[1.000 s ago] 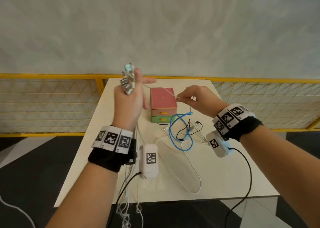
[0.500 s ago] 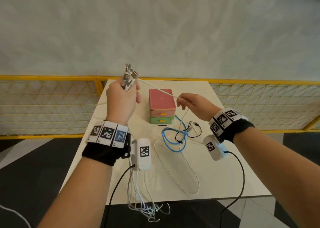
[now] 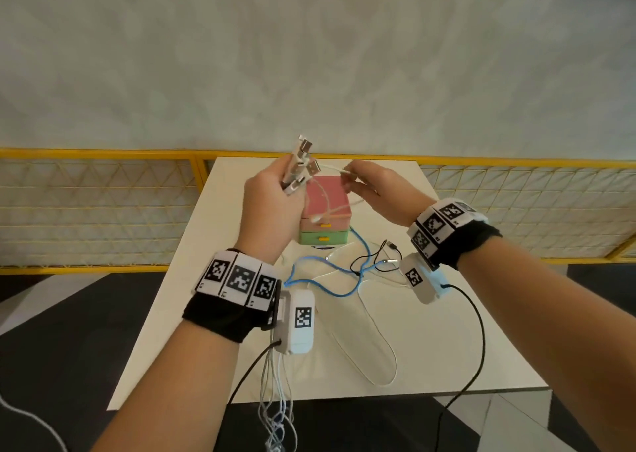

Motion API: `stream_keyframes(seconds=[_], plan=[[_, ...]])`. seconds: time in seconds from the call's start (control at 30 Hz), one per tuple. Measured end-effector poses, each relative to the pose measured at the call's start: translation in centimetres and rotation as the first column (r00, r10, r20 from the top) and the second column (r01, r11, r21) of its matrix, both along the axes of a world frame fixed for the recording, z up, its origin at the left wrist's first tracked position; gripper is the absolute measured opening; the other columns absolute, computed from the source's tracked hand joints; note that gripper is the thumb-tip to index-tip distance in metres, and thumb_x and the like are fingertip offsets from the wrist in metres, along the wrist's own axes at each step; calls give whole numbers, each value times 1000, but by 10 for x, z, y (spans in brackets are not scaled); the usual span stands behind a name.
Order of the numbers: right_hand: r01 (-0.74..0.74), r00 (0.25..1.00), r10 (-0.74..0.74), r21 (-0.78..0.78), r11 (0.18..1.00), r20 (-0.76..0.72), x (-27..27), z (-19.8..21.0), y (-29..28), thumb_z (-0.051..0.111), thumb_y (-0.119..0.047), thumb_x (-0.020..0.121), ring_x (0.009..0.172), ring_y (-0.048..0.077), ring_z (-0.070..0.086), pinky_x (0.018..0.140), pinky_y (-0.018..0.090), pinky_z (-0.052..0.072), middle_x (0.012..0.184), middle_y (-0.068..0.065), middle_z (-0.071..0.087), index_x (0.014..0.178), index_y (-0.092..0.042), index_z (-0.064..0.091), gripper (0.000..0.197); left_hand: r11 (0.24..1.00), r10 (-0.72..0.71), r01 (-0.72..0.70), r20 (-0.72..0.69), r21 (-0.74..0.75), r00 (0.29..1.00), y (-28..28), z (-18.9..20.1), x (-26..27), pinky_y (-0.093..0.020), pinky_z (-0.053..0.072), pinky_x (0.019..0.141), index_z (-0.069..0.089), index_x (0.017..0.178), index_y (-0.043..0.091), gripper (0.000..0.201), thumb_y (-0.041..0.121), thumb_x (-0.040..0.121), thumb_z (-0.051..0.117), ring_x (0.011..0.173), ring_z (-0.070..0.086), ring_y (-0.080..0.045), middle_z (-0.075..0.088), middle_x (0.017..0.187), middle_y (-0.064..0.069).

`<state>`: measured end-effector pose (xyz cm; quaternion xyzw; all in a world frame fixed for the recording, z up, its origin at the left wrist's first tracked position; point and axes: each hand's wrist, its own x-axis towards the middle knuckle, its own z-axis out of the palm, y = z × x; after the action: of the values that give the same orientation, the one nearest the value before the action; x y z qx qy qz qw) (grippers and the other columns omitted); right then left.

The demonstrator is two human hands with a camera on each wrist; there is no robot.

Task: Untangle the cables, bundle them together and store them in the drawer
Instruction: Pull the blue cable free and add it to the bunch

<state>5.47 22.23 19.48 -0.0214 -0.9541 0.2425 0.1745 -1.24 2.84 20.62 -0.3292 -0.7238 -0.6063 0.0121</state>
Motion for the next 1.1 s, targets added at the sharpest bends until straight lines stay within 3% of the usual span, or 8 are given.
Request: stream_keyframes(seconds=[0.13,0.3,0.4,0.53,0.63,0.73,0.9,1.1], plan=[[207,968,-193,-74,976,158,4,-21,23,36,-15,101,88,16,54,85,26,41,96,5,63,95,-6,61,28,966,104,-117,64,231,992,-8,16,-5,-18,35,47,58,78,31,30,5,90,49,41,42,-5,54,62,9],[240,962,-200,-219,946,187,16,-20,27,43,-15,98,93,23,62,71,39,58,93,2,64,100,-13,58,15,1000,4,-5,33,19,999,-14,17,-9,-16,35,44,60,75,25,29,12,99,50,37,38,-4,49,46,9],[104,981,-39,-340,935,192,32,-1,7,61,-11,89,83,20,66,50,32,55,90,3,66,111,-17,54,24,991,-99,105,76,-79,992,-9,6,6,-24,38,49,65,76,24,26,19,99,54,39,38,-8,45,41,7],[62,984,38,-537,841,173,69,16,-25,70,-19,82,86,23,69,48,32,54,101,9,64,122,-16,48,46,958,-212,222,74,-181,974,-3,2,33,-31,44,57,65,74,21,25,23,98,56,43,40,-9,47,42,8],[142,990,-130,-444,885,57,97,22,-33,72,-35,76,83,14,68,50,31,56,110,-4,56,133,-27,40,67,928,-297,320,140,-190,945,-5,7,51,-24,33,49,60,63,25,35,20,97,57,41,34,-13,42,38,6],[136,991,-132,-323,937,35,123,26,-36,64,-28,86,65,13,68,47,13,45,90,-4,64,124,-26,49,40,904,-375,398,160,-154,913,-8,13,67,-21,27,45,65,71,15,29,20,98,57,41,30,-12,36,43,3],[78,933,-55,-48,996,357,173,23,-41,52,-32,95,58,2,66,61,15,49,65,-10,70,93,-25,63,13,968,-225,238,153,-76,962,-9,11,80,-12,32,43,68,100,1,20,19,95,61,36,37,-2,42,40,13],[-113,805,-12,172,979,593,215,7,-42,45,-54,91,72,4,63,71,22,51,78,-15,70,88,-25,70,39,932,-330,347,149,-108,932,-2,16,122,-25,31,45,66,59,14,55,39,102,42,42,37,-21,43,41,-14]])
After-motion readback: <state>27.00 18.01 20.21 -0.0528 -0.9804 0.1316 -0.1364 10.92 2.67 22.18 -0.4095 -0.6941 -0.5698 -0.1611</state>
